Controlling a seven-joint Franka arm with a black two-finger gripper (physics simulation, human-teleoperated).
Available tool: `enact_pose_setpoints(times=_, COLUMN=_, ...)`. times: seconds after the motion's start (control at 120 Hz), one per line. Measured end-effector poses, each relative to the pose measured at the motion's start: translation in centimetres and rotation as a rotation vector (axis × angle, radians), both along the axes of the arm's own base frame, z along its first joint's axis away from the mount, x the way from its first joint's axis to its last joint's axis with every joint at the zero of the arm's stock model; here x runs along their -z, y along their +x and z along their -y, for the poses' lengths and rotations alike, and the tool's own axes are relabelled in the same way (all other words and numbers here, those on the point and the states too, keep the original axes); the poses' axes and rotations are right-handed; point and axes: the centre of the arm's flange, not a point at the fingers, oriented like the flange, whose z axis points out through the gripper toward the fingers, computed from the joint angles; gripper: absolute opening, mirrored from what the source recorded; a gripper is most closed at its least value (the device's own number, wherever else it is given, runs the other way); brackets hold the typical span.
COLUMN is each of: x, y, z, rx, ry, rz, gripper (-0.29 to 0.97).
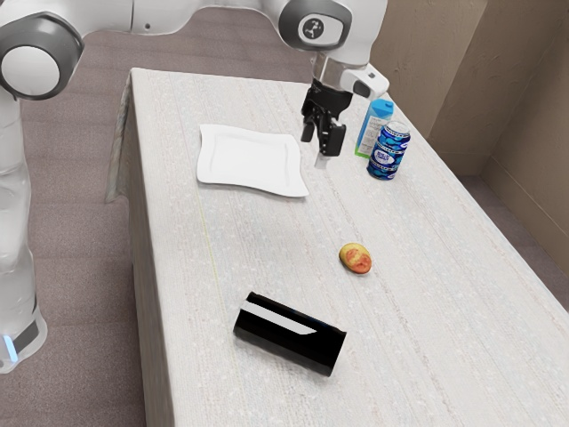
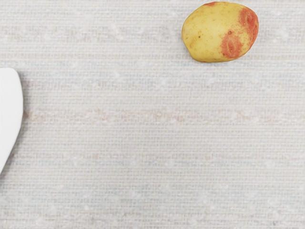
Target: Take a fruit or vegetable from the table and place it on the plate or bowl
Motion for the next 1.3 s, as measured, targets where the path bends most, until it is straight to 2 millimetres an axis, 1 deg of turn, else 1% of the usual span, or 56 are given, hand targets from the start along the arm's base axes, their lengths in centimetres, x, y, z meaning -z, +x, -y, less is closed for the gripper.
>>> enact_pose_setpoints(times=0.008, x=0.0, y=0.0, z=0.0, rx=0.000, ry=0.000, rz=0.000, gripper=0.68)
enact_pose_setpoints(times=0.033, x=-3.4, y=-0.1, z=0.1, rx=0.011, ry=-0.022, rz=0.065, gripper=0.68)
enact_pose_setpoints(times=0.05, x=-4.9, y=-0.3, z=0.2, rx=0.018, ry=-0.034, rz=0.094, gripper=0.67)
enact_pose_setpoints(times=0.067, x=-6.1, y=-0.5, z=0.3, rx=0.026, ry=-0.045, rz=0.115, gripper=0.67)
enact_pose_setpoints(times=0.092, x=-7.2, y=-0.7, z=0.4, rx=0.037, ry=-0.058, rz=0.135, gripper=0.67)
enact_pose_setpoints(times=0.133, x=-8.2, y=-0.9, z=0.3, rx=0.052, ry=-0.074, rz=0.151, gripper=0.67)
enact_pose_setpoints(times=0.233, x=-8.9, y=-1.2, z=-0.6, rx=0.069, ry=-0.094, rz=0.157, gripper=0.66)
enact_pose_setpoints(times=0.25, x=-9.4, y=-1.4, z=-0.9, rx=0.070, ry=-0.094, rz=0.168, gripper=0.66)
enact_pose_setpoints(times=0.275, x=-11.7, y=-2.0, z=-1.4, rx=0.071, ry=-0.082, rz=0.210, gripper=0.66)
enact_pose_setpoints(times=0.308, x=-16.8, y=-3.6, z=-2.4, rx=0.064, ry=-0.039, rz=0.310, gripper=0.66)
enact_pose_setpoints(times=0.325, x=-19.0, y=-4.5, z=-3.0, rx=0.057, ry=-0.019, rz=0.354, gripper=0.66)
enact_pose_setpoints(times=0.35, x=-21.0, y=-5.5, z=-4.0, rx=0.044, ry=0.006, rz=0.395, gripper=0.66)
enact_pose_setpoints(times=0.367, x=-21.2, y=-5.4, z=-4.7, rx=0.035, ry=0.018, rz=0.398, gripper=0.66)
enact_pose_setpoints(times=0.4, x=-20.0, y=-4.1, z=-6.3, rx=0.018, ry=0.026, rz=0.370, gripper=0.66)
enact_pose_setpoints(times=0.417, x=-18.7, y=-3.1, z=-7.0, rx=0.011, ry=0.022, rz=0.345, gripper=0.65)
enact_pose_setpoints(times=0.458, x=-14.0, y=0.6, z=-9.2, rx=-0.004, ry=0.006, rz=0.260, gripper=0.65)
enact_pose_setpoints(times=0.492, x=-11.1, y=2.5, z=-10.5, rx=-0.011, ry=-0.006, rz=0.215, gripper=0.65)
enact_pose_setpoints(times=0.517, x=-9.6, y=3.4, z=-11.0, rx=-0.009, ry=-0.013, rz=0.192, gripper=0.65)
enact_pose_setpoints(times=0.558, x=-7.6, y=4.6, z=-11.2, rx=0.002, ry=-0.023, rz=0.163, gripper=0.65)
enact_pose_setpoints(times=0.6, x=-6.0, y=5.6, z=-11.3, rx=0.014, ry=-0.031, rz=0.140, gripper=0.65)
enact_pose_setpoints(times=0.65, x=-5.1, y=6.1, z=-11.0, rx=0.033, ry=-0.035, rz=0.129, gripper=0.65)
enact_pose_setpoints(times=0.783, x=-4.5, y=6.8, z=-8.8, rx=0.100, ry=-0.035, rz=0.121, gripper=0.65)
enact_pose_setpoints(times=0.808, x=-4.4, y=6.9, z=-8.6, rx=0.107, ry=-0.033, rz=0.119, gripper=0.65)
enact_pose_setpoints(times=0.833, x=-4.1, y=6.8, z=-9.1, rx=0.105, ry=-0.025, rz=0.111, gripper=0.65)
enact_pose_setpoints(times=0.875, x=-3.2, y=6.7, z=-10.8, rx=0.086, ry=-0.014, rz=0.090, gripper=0.65)
enact_pose_setpoints(times=0.917, x=-1.8, y=7.0, z=-12.2, rx=0.074, ry=-0.009, rz=0.069, gripper=0.65)
enact_pose_setpoints(times=0.958, x=-0.1, y=7.8, z=-12.8, rx=0.074, ry=-0.009, rz=0.055, gripper=0.65)
enact_pose_setpoints(times=0.992, x=0.7, y=8.3, z=-12.7, rx=0.083, ry=-0.009, rz=0.050, gripper=0.65)
enact_pose_setpoints(times=1.025, x=1.4, y=8.8, z=-12.2, rx=0.098, ry=-0.011, rz=0.047, gripper=0.65)
enact_pose_setpoints(times=1.125, x=2.4, y=9.9, z=-8.8, rx=0.169, ry=-0.015, rz=0.048, gripper=0.65)
enact_pose_setpoints(times=1.2, x=3.5, y=10.4, z=-7.9, rx=0.194, ry=-0.020, rz=0.038, gripper=0.65)
enact_pose_setpoints(times=1.258, x=5.6, y=11.1, z=-7.3, rx=0.207, ry=-0.040, rz=0.018, gripper=0.65)
enact_pose_setpoints(times=1.3, x=6.8, y=11.4, z=-6.0, rx=0.229, ry=-0.050, rz=0.013, gripper=0.65)
